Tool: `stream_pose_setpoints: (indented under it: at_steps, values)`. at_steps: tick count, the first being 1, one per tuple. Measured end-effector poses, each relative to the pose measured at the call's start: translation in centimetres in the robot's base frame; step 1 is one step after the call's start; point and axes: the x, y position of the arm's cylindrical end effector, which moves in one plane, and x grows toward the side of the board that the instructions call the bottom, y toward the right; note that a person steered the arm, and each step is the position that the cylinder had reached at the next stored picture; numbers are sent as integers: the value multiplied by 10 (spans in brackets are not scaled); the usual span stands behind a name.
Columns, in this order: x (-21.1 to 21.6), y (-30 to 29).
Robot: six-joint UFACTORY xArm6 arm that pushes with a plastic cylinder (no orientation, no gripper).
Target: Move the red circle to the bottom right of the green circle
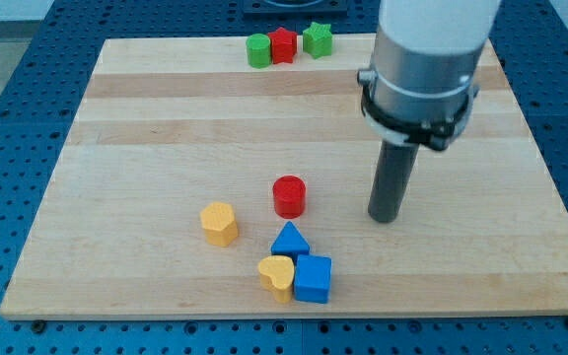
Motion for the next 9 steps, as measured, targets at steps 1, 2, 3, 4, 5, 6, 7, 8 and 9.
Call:
stream_pose_setpoints:
  at_steps: [1, 2, 3, 4, 5, 6, 7, 8, 9]
  values:
    - [0, -49]
    - [-26, -95]
    - [-66, -117]
    - [-78, -126]
    - [-35, -128]
    - [-29, -164]
    - [-68, -170]
    - [-122, -151]
    - [-167, -125]
